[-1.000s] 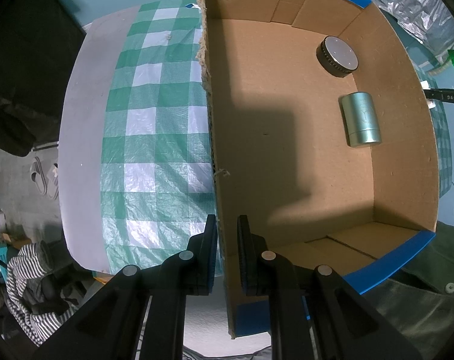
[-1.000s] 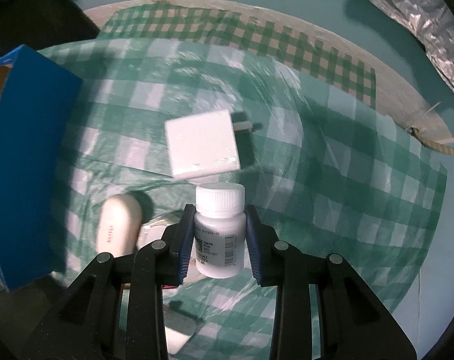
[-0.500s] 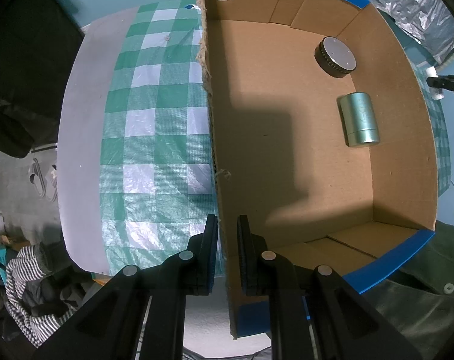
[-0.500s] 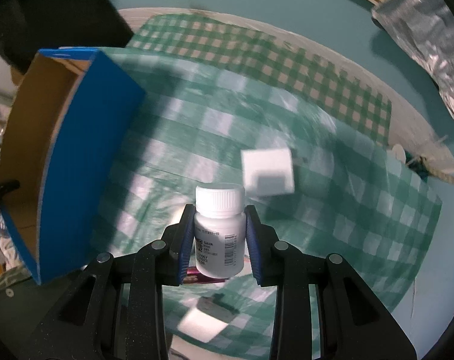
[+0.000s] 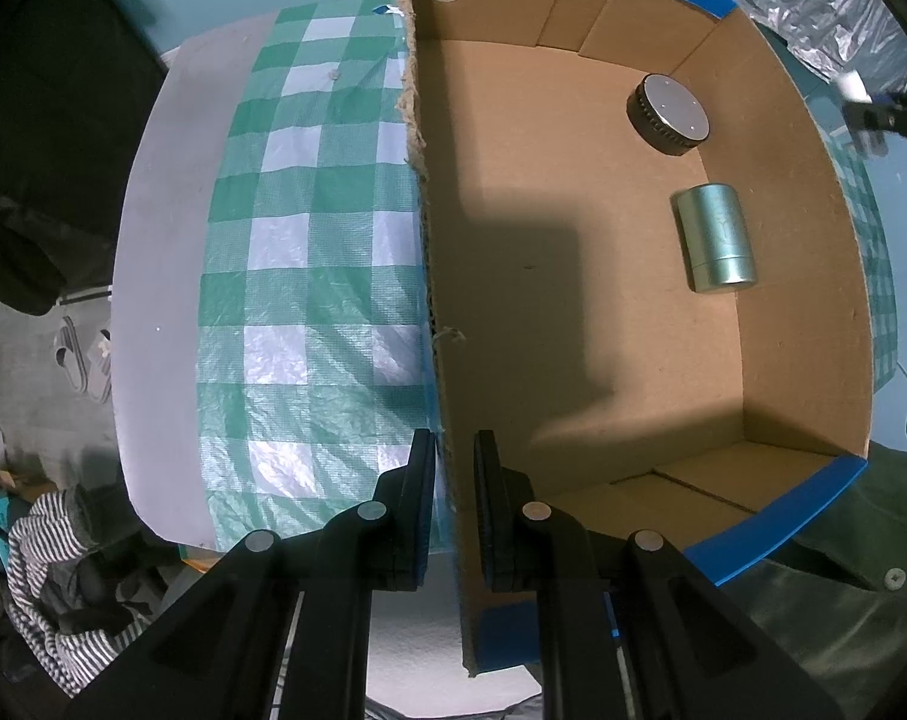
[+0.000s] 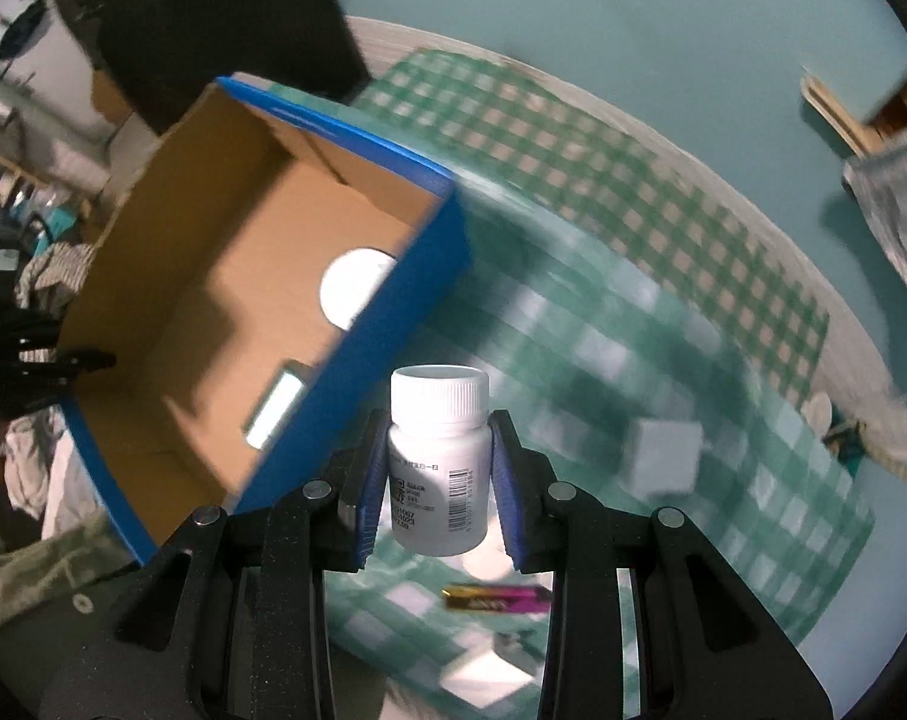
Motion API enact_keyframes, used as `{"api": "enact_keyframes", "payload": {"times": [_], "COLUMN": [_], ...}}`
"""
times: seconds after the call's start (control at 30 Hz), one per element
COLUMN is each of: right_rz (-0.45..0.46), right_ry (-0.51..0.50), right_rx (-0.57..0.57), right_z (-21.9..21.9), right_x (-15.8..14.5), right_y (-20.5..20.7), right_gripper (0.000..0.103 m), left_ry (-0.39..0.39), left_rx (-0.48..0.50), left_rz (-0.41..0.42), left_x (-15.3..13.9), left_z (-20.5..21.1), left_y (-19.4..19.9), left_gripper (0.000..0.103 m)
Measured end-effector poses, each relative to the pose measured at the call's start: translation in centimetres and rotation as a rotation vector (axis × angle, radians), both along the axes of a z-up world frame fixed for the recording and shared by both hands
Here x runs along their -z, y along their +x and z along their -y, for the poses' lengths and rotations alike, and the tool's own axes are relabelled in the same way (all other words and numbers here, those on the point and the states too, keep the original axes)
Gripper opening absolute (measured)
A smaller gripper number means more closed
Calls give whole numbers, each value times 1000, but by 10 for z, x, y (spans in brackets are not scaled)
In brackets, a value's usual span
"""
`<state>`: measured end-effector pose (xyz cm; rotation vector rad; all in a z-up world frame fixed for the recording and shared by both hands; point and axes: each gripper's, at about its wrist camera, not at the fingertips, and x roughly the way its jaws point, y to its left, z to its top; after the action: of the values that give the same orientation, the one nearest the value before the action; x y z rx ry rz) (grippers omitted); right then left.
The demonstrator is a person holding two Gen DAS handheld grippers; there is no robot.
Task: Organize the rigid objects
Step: 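Lift the white pill bottle and carry it over the box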
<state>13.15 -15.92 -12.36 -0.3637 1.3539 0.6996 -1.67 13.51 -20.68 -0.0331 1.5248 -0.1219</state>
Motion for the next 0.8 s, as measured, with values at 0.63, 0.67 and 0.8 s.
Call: {"api": "enact_keyframes", "payload": {"times": [0.63,0.67,0.8], "right_rz": [-35,-39,-52], "right_ry": [-86,-90,-108], "right_rx": [-189,-187,-180], "right_z": [-95,-96,-98], "right_x": [33,36,45], "right_y": [-11,-11,-11], "right_gripper": [32,32,32], "left_ry": [3,4,0], "left_rx": [-3,-4,-10], "left_rz": [8,8,5], "left_x": [-2,-2,-2], "left_z": [1,1,1], "left_y": [-6,-6,-7], "left_gripper": [12,12,12]}}
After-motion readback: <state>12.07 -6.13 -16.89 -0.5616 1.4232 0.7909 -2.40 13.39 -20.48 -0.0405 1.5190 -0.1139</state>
